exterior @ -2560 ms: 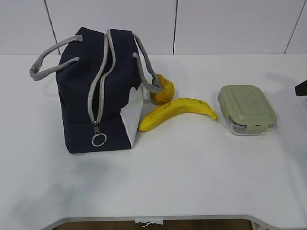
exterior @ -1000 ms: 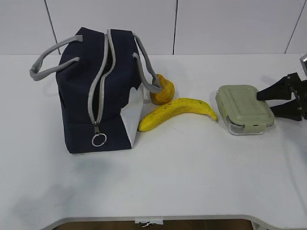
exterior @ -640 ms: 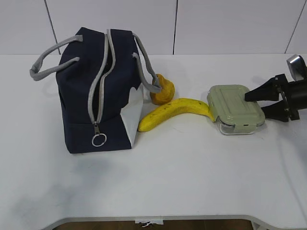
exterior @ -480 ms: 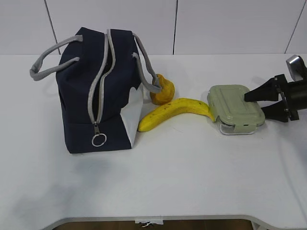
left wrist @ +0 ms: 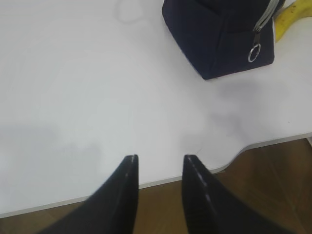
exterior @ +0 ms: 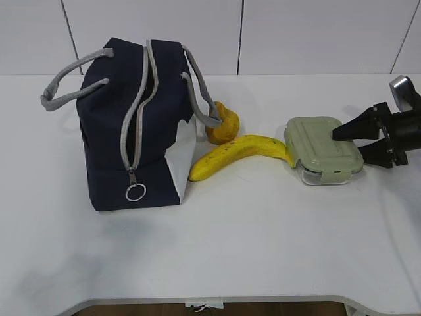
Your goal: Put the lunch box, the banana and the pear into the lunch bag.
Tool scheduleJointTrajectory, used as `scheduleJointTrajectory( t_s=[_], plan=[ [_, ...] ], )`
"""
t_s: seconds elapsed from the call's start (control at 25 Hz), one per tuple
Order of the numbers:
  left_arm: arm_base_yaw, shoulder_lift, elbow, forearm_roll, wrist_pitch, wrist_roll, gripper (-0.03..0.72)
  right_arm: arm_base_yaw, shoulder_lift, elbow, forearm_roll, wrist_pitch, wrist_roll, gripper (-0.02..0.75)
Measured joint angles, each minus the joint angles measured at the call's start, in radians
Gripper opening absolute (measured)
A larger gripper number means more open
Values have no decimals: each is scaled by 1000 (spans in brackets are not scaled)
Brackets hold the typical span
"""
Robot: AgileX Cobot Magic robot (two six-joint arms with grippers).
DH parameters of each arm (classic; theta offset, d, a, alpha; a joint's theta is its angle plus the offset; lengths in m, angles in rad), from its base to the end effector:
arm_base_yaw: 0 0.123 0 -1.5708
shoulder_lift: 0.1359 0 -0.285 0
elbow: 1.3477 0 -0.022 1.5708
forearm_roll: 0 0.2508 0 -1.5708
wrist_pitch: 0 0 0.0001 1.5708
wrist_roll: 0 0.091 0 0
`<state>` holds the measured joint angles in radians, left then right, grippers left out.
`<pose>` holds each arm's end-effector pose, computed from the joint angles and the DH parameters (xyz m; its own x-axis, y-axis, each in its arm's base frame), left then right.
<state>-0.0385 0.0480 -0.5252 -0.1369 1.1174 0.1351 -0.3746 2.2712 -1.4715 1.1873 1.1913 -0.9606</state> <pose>-0.0035 -0.0110 0.2806 -0.5096 0.0939 -0.8553 0.1814 0.9834 -0.0001 0.4200 -0.0809 0.1208 -0.9257 0.2460 -0.2873 -0.1004 0.5724 0.8138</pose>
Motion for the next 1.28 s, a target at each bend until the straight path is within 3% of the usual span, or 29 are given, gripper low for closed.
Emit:
scheduleJointTrajectory(
  t_s=[0.52, 0.6, 0.72, 0.88, 1.28],
  plan=[
    [0, 0, 0, 0, 0, 0, 239, 15, 0, 0, 2, -6, 0, 587],
    [0, 0, 0, 0, 0, 0, 239, 17, 0, 0, 2, -6, 0, 569],
    [0, 0, 0, 0, 0, 0, 239, 19, 0, -2, 8, 6, 0, 468],
    [0, 0, 0, 0, 0, 0, 239, 21, 0, -4, 10, 9, 0, 393],
    [0, 0, 0, 0, 0, 0, 240, 22, 0, -14, 6, 9, 42, 377]
  ],
)
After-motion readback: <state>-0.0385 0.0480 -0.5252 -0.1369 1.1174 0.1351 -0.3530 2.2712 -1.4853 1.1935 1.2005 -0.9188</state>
